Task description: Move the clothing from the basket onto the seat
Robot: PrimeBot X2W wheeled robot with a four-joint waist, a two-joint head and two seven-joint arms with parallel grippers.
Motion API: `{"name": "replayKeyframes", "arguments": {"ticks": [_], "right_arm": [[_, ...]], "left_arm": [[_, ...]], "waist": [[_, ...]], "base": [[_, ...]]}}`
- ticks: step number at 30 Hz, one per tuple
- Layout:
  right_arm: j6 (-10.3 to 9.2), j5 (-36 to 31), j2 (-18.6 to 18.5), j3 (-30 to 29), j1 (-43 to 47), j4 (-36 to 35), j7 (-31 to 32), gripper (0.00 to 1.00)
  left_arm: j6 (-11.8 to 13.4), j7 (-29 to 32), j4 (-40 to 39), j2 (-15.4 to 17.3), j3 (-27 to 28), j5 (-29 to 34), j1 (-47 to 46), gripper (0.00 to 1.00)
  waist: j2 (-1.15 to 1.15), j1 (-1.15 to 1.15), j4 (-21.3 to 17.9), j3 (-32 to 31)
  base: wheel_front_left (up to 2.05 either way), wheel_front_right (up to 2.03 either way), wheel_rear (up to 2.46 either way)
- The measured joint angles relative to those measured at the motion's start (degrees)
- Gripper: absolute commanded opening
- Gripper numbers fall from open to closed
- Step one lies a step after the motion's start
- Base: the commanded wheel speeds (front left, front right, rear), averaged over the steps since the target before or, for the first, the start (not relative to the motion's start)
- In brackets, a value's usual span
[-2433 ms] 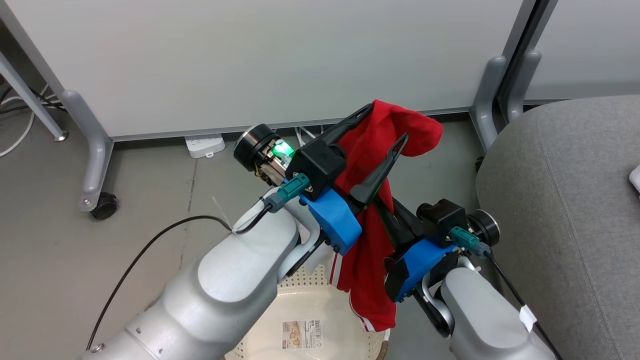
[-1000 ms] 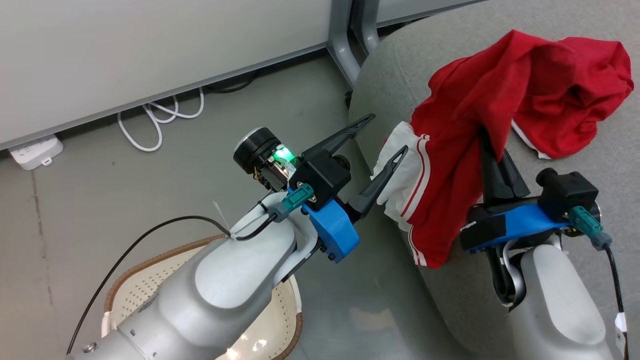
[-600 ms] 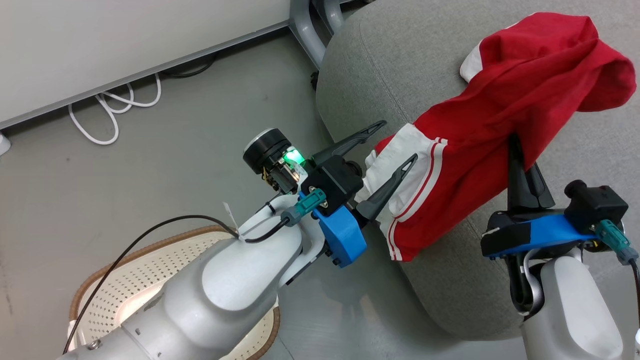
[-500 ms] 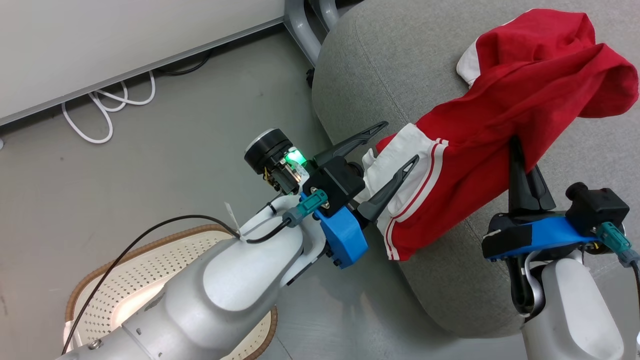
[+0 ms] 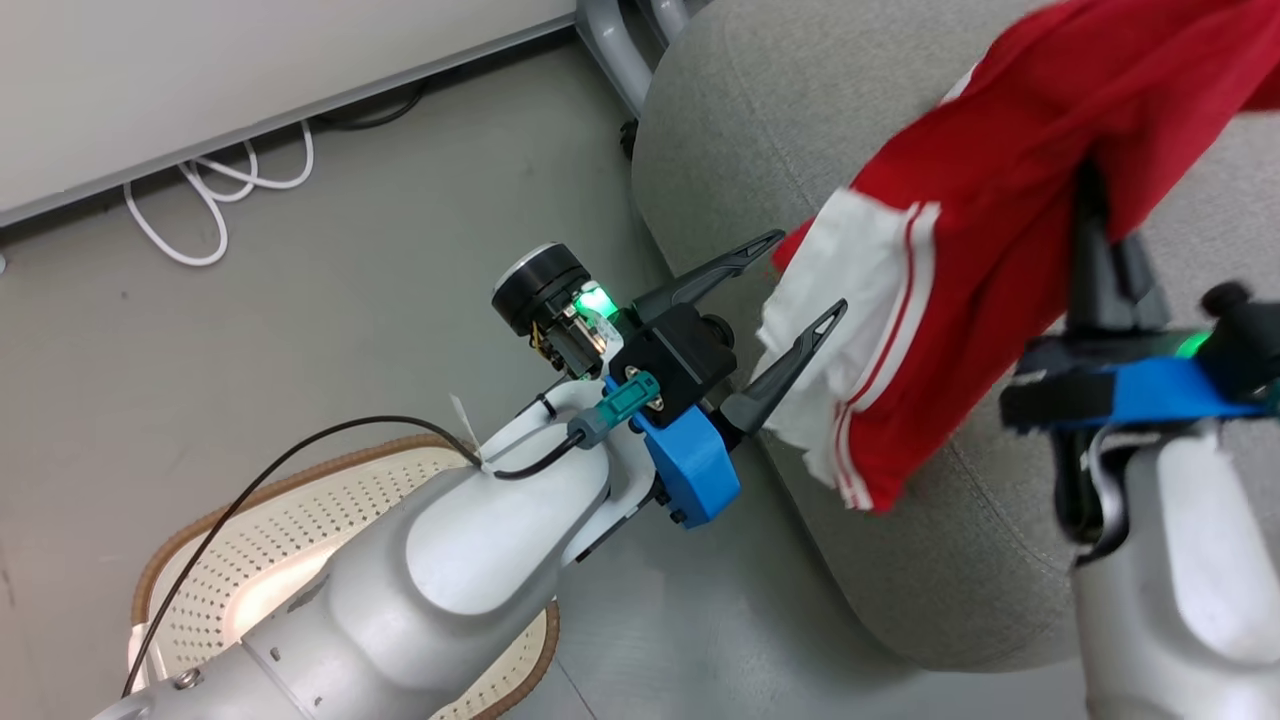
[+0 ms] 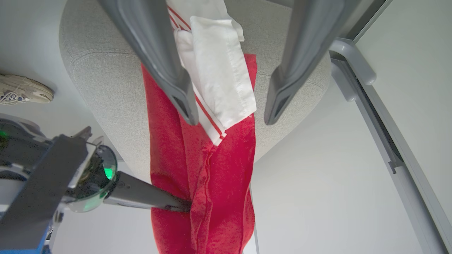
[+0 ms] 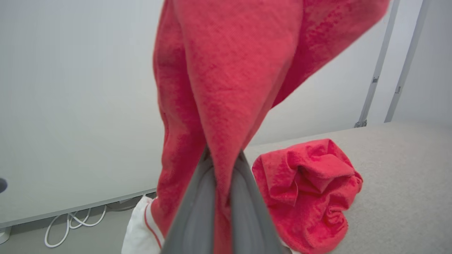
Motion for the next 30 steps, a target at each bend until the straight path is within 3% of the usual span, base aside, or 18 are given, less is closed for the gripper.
{"name": "replayKeyframes", "arguments": {"ticks": [6, 16, 24, 30], "right_arm": [[0.00, -0.69, -2.89, -2.23, -8.11, -3.54, -0.01, 0.00], [0.00, -0.94, -16.05, -12.00, -24.79, -6.11, -0.01, 0.00], [0.00, 0.98, -27.53, -19.69, -29.84, 2.25, 0.23, 0.00], [0.00, 0.20, -29.76, -21.49, -29.62, 11.45, 0.16, 0.00]], "left_arm": [[0.71, 0.14, -0.74, 1.04, 0.20, 0.05, -0.50, 1.00], [1.19, 1.69, -3.02, 3.57, 0.25, 1.26, -3.98, 1.00], [1.43, 3.64, -5.71, 5.82, 0.09, 2.67, -7.05, 1.00], [1.43, 4.77, -7.19, 7.01, -0.21, 3.64, -8.89, 1.00]], "waist": [[0.00, 0.00, 0.94, 2.72], [0.00, 0.00, 2.51, 10.54], [0.00, 0.01, 3.00, 17.93], [0.00, 0.01, 3.35, 22.30]], "base": [[0.00, 0.00, 0.00], [0.00, 0.00, 0.00], [0.00, 0.00, 0.00], [0.00, 0.00, 0.00]]}}
